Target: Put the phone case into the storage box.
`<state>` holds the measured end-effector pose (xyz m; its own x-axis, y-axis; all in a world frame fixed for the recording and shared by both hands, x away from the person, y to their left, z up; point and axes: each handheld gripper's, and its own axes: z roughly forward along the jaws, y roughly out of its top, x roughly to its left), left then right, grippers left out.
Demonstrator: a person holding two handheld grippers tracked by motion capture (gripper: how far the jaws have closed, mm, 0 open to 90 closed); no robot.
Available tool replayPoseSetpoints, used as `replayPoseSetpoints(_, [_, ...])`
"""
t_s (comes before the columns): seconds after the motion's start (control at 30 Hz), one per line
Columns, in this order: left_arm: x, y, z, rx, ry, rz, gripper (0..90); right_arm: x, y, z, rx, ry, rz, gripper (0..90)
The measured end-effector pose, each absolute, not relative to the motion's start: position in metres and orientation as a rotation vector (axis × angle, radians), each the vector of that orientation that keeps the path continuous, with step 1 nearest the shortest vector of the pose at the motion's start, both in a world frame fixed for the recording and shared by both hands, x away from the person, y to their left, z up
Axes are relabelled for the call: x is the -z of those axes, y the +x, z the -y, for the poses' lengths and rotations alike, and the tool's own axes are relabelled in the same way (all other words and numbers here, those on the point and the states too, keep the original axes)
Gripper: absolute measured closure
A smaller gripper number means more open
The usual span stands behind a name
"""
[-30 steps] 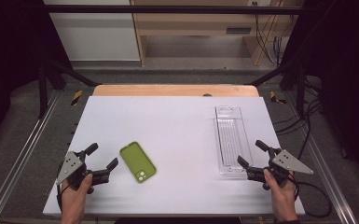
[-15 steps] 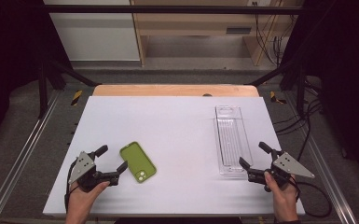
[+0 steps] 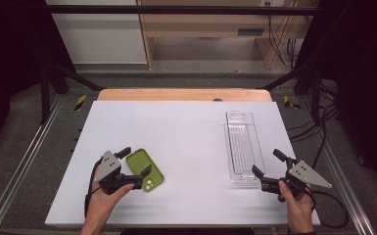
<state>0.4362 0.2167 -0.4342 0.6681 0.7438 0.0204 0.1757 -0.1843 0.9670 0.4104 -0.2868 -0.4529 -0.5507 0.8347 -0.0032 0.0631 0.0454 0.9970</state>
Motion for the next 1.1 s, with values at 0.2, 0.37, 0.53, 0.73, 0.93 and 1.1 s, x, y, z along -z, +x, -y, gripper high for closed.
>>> replayPoseSetpoints(0.2, [0.436,0.439,-0.218,-0.615,1.749,-0.799,12.0,0.453,0.409,0.286,-1.561,0.927,-1.692,4.4])
replayPoseSetpoints(0.37, [0.445,0.430,-0.221,-0.594,1.765,-0.852,25.8,0.453,0.410,0.286,-1.549,0.929,-1.692,4.5])
replayPoseSetpoints(0.53, [0.448,0.427,-0.218,-0.583,1.820,-0.863,45.2,0.455,0.410,0.287,-1.541,0.937,-1.690,4.7])
replayPoseSetpoints(0.73, [0.450,0.426,-0.218,-0.555,1.852,-0.881,67.3,0.454,0.410,0.288,-1.548,0.946,-1.678,4.8])
replayPoseSetpoints(0.93, [0.453,0.427,-0.217,-0.499,1.903,-0.927,84.7,0.455,0.409,0.286,-1.529,0.941,-1.693,4.8])
replayPoseSetpoints(1.1, [0.453,0.429,-0.216,-0.455,1.940,-0.945,90.0,0.454,0.408,0.287,-1.527,0.935,-1.677,4.8])
